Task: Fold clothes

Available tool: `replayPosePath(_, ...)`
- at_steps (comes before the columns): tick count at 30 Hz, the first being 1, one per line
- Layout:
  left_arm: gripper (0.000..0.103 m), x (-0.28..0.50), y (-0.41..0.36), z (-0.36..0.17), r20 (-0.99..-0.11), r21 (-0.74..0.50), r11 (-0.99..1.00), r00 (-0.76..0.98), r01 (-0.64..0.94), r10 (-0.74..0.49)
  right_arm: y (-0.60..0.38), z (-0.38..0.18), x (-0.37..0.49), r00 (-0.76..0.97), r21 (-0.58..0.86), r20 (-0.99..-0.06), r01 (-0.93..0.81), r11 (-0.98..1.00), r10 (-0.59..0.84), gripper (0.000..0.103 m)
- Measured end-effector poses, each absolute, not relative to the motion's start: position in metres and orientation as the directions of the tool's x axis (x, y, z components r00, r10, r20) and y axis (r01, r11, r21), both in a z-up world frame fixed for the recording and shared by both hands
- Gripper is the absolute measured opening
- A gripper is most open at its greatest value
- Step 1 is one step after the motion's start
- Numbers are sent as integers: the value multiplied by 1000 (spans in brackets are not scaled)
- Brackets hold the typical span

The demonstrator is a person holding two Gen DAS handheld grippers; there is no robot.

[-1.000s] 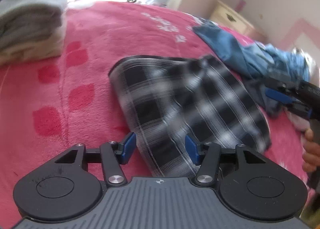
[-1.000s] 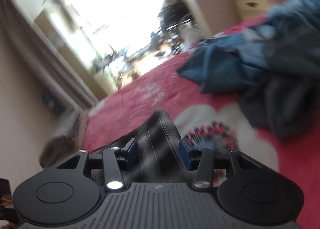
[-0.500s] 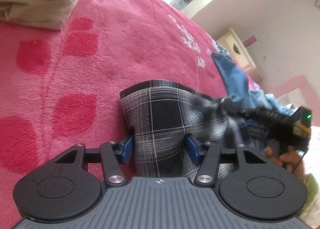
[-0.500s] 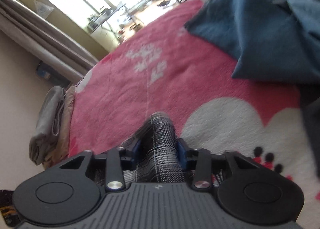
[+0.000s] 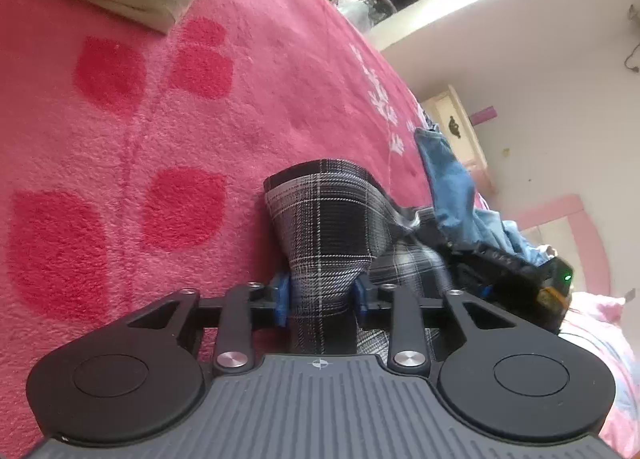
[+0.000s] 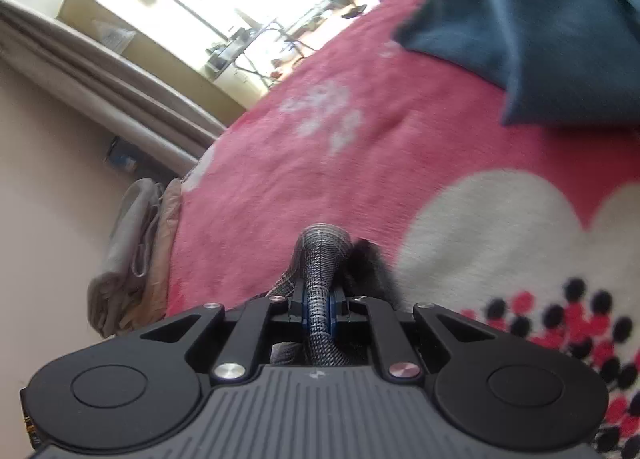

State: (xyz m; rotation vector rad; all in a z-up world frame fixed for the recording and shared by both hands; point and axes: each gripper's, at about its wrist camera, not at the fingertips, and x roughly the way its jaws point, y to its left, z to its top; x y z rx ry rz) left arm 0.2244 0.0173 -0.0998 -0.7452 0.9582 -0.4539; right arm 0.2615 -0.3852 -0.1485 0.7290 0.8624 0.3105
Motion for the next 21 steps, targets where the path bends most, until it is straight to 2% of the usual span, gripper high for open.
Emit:
replayPosePath(3, 51, 222, 23, -86, -544, -725, 686, 559, 63, -626, -393, -147, 255, 640, 689, -575, 42, 724, 510, 11)
replayPosePath(5, 51, 221, 28, -78, -536, -713, 698, 594, 61, -600, -396, -146, 254, 638, 682, -584, 49, 730, 502, 12)
replayPosePath(7, 51, 222, 26, -69, -544, -673, 737, 636, 57, -547, -398, -140, 253, 648, 660, -594, 54, 749, 476, 18)
replayPosePath(10, 50, 216, 17, -51, -527, -599, 795, 701, 96, -481, -400, -119, 242, 715, 617, -574, 57, 785, 400, 18)
replayPosePath(15, 50, 212, -17, -36, -520, -472, 836, 677, 281, -521, -374, -78, 210, 758, 464, -530, -115, 878, 380, 18)
replayPosePath(18, 50, 221, -46, -44, -570, -386, 853, 637, 350, -519, -339, -74, 197, 708, 297, -582, -273, 915, 400, 16)
replayPosePath(21, 48, 235, -57, -59, -605, -310, 886, 647, 345, -464, -327, -97, 193, 667, 155, -681, -272, 950, 302, 14)
